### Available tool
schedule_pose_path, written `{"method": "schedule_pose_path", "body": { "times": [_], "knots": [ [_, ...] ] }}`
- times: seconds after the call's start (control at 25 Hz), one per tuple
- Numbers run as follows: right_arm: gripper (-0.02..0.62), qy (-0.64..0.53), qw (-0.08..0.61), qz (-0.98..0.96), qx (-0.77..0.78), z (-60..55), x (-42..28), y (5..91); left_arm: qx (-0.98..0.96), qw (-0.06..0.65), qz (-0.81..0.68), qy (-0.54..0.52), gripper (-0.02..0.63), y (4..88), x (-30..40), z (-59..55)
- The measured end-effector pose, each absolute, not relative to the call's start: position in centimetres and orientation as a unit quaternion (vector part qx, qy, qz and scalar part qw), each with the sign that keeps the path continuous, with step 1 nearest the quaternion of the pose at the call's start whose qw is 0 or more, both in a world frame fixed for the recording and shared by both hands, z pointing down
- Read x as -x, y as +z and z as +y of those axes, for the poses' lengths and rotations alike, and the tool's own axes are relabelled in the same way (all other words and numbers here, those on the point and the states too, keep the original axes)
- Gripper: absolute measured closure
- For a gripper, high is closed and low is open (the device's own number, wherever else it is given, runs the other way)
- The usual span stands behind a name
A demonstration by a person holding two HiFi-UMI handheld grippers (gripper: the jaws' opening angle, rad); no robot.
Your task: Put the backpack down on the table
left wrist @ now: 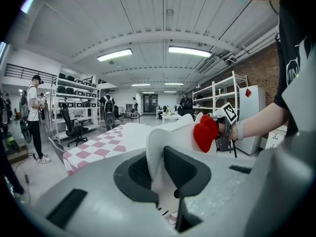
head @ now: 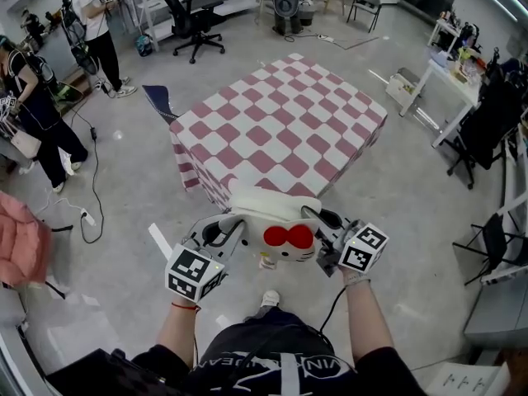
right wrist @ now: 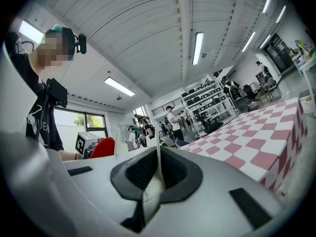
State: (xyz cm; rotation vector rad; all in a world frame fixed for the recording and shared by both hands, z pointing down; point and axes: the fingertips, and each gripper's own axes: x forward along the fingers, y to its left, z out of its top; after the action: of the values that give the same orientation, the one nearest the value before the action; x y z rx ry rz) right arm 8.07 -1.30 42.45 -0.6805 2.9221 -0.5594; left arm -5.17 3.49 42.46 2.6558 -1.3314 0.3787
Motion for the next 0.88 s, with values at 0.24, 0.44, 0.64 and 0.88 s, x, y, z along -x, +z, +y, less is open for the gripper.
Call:
{"method": "schedule_pose_path", "body": {
  "times": [0.24, 0.44, 0.64, 0.88],
  "knots": [
    [0.584, -0.191, 0.049, 0.957, 0.212, -5.7, -7.6, 42.7, -0.878, 0.073, -0.457, 0.124, 0.551, 42.5, 5.6, -0.8],
    [0.584, -0.188, 0.046, 0.96, 0.201, -8.5, -7.3, 42.2, -0.872, 0.07, -0.47, 0.117, 0.551, 42.0, 5.7, -3.4],
    [0.584, -0.185, 0.044, 0.962, 0.194, -10.9, -7.1, 41.8, -0.867, 0.071, -0.48, 0.113, 0.551, 42.1, 5.9, -5.4],
    [0.584, -0.184, 0.037, 0.962, 0.196, -13.8, -6.8, 42.2, -0.867, 0.073, -0.481, 0.108, 0.551, 42.1, 6.3, -8.2]
  ]
}}
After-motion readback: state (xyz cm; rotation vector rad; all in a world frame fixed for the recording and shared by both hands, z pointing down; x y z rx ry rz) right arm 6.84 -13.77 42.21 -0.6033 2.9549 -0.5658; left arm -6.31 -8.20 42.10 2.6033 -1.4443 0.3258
